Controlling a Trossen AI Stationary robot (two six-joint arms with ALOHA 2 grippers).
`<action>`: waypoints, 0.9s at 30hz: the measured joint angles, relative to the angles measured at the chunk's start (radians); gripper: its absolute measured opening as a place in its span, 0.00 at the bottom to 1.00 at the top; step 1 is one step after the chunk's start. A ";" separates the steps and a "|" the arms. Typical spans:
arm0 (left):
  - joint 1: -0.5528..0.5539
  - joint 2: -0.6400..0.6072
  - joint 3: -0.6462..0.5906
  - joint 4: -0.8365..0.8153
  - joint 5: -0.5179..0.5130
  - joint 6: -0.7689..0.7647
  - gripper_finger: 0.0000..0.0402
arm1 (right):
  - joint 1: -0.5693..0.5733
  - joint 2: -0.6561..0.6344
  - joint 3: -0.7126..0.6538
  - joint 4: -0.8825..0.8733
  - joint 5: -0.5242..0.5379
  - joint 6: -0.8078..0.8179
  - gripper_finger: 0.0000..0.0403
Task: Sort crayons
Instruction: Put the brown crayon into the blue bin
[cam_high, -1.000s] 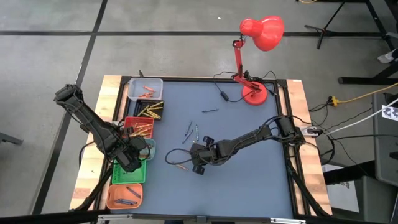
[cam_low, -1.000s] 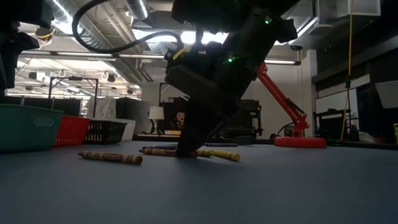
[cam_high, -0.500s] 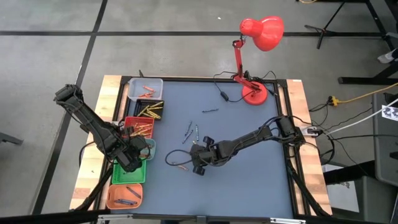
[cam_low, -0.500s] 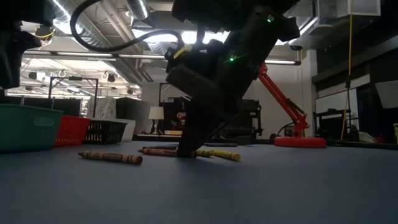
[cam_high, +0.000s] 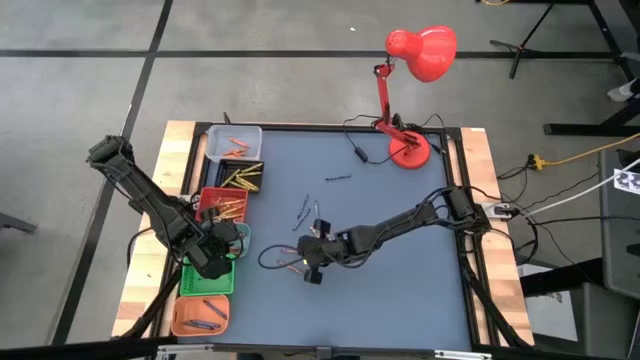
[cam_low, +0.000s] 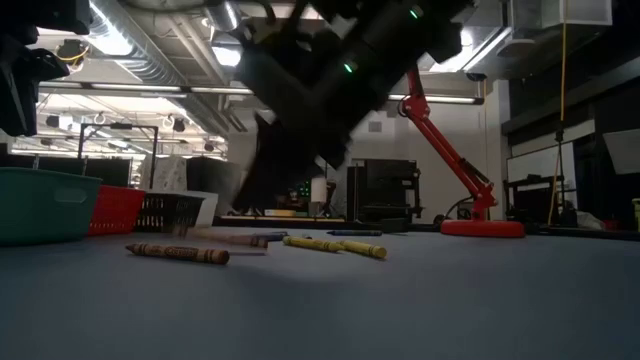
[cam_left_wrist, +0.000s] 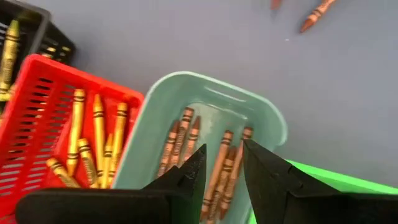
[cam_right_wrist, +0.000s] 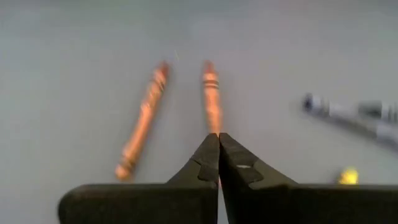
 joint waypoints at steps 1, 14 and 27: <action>0.000 0.000 0.001 0.006 0.007 -0.001 0.22 | -0.002 0.000 0.011 0.010 -0.004 -0.010 0.00; -0.001 -0.001 0.103 0.008 0.014 -0.017 0.22 | -0.074 -0.001 0.112 0.041 -0.075 -0.106 0.00; 0.000 -0.001 0.103 0.007 -0.029 -0.016 0.22 | -0.159 -0.001 0.112 -0.037 -0.182 -0.160 0.10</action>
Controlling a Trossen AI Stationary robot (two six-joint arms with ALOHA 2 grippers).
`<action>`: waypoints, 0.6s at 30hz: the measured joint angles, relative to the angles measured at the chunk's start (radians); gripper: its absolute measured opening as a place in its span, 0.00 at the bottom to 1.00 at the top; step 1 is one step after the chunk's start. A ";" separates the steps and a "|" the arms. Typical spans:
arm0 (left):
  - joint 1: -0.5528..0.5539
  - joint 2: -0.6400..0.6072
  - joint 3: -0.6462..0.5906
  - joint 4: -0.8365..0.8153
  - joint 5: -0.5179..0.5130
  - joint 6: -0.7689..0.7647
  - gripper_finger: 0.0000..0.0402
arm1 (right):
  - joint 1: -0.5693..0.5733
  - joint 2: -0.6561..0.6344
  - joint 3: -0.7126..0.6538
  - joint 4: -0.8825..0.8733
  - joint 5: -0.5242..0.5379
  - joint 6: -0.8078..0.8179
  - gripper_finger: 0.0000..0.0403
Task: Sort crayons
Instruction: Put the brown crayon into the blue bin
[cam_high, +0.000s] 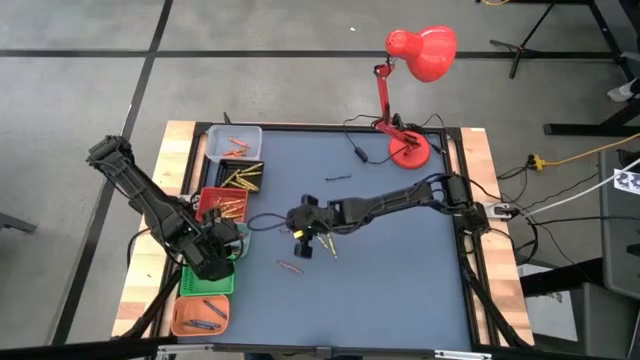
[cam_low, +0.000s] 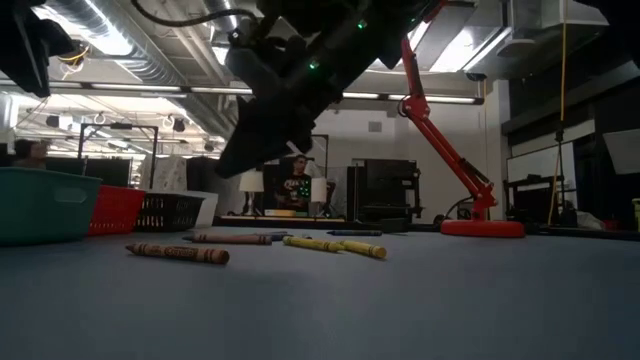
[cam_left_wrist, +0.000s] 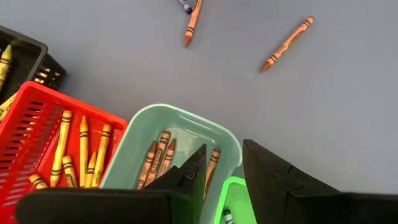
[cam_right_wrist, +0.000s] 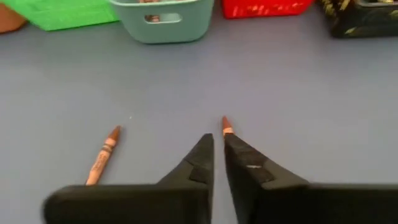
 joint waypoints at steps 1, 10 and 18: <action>0.000 0.000 0.000 0.000 0.000 0.000 0.22 | -0.002 0.000 0.000 0.002 -0.001 -0.007 0.13; 0.000 0.000 0.000 0.000 -0.002 0.001 0.22 | -0.007 0.019 0.002 0.044 -0.003 -0.111 0.28; 0.000 0.000 0.000 0.003 -0.012 0.001 0.22 | -0.017 0.114 0.000 0.089 0.012 -0.135 0.29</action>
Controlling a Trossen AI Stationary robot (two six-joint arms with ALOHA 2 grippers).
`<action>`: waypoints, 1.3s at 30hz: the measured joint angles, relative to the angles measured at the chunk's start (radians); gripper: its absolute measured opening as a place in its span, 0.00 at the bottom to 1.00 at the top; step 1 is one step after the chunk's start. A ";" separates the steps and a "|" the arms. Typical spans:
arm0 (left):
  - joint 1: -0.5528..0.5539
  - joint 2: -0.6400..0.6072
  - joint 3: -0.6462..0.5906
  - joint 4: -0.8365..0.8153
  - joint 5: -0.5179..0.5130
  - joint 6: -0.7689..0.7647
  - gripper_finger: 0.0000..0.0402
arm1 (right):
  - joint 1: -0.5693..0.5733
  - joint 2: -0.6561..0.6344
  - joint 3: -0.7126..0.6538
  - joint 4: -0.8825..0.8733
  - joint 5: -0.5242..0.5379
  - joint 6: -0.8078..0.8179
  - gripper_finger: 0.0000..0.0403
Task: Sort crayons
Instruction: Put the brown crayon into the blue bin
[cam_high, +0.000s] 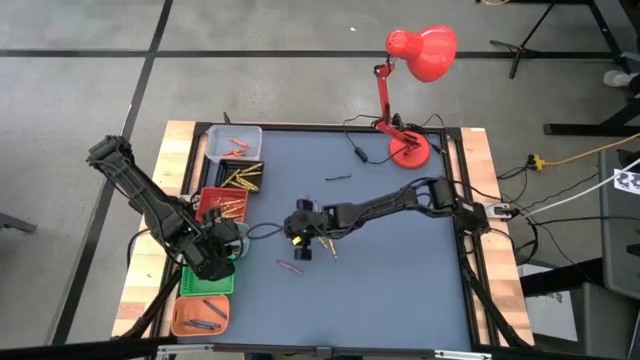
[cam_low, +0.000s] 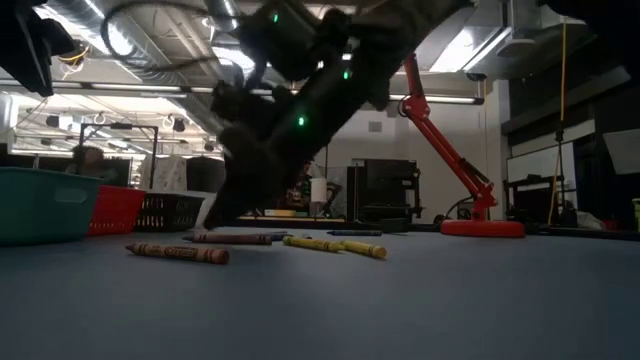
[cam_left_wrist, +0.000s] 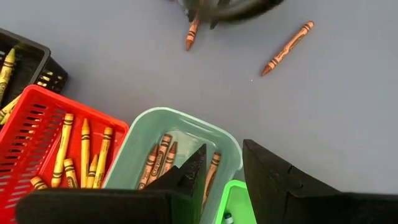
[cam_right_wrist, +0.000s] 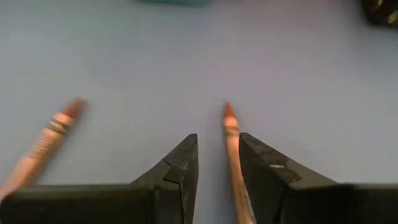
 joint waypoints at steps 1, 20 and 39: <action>0.000 0.000 0.000 0.000 -0.001 0.000 0.22 | -0.005 0.007 -0.001 -0.004 0.001 0.001 0.29; 0.000 0.000 0.000 -0.002 -0.010 0.000 0.22 | -0.022 0.030 0.001 -0.026 -0.020 0.003 0.09; 0.000 0.000 -0.001 -0.003 -0.010 0.051 0.22 | -0.022 0.030 0.000 -0.012 -0.042 0.016 0.03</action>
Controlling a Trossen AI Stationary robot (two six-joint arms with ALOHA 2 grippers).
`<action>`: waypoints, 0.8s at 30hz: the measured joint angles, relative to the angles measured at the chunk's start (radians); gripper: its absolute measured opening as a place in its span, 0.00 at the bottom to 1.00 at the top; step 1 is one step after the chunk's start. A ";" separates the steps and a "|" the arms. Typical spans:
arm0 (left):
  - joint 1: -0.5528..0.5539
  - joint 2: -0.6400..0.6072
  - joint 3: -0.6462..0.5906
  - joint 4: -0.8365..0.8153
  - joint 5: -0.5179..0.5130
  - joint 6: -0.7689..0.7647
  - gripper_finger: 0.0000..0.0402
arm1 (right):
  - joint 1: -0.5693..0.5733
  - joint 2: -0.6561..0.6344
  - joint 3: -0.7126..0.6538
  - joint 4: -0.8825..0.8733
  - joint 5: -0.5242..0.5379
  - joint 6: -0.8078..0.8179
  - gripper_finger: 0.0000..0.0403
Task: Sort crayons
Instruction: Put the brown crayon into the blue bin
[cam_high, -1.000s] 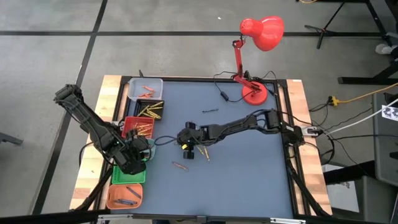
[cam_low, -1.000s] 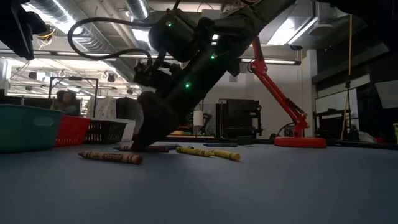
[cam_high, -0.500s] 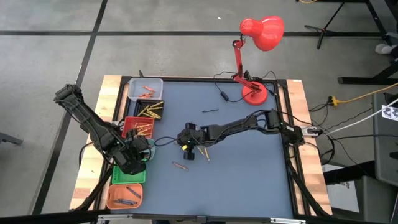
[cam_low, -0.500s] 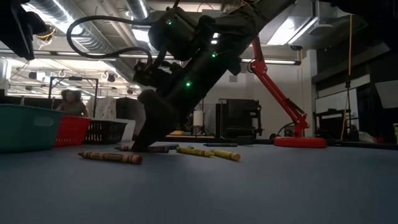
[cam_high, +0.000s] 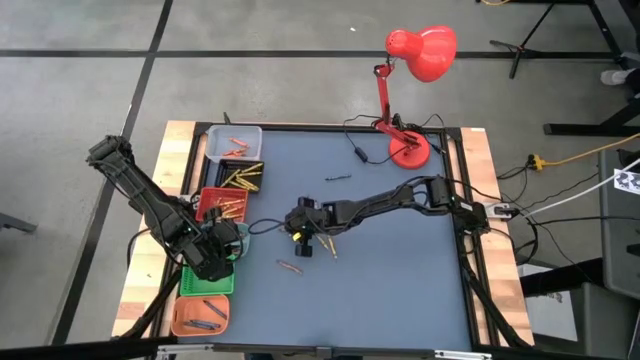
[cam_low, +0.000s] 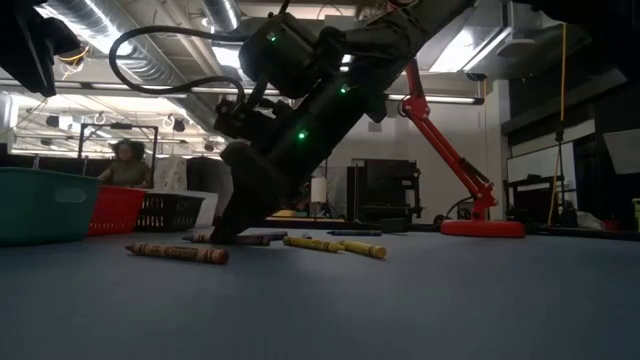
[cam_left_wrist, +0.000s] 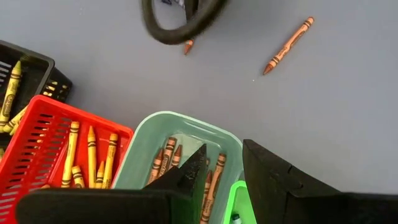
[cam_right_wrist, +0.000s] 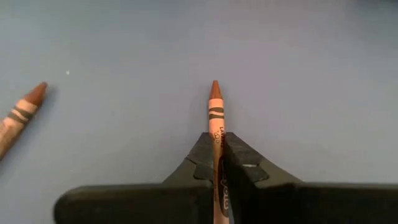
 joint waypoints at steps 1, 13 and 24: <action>0.000 0.000 0.000 0.000 0.000 0.000 0.22 | 0.000 0.000 0.000 0.008 -0.012 0.014 0.03; 0.000 0.000 0.000 0.012 0.006 0.000 0.22 | 0.001 0.004 -0.002 0.198 -0.189 0.078 0.03; 0.000 0.000 0.000 0.069 -0.001 0.002 0.22 | 0.000 0.004 0.000 0.444 -0.206 0.130 0.04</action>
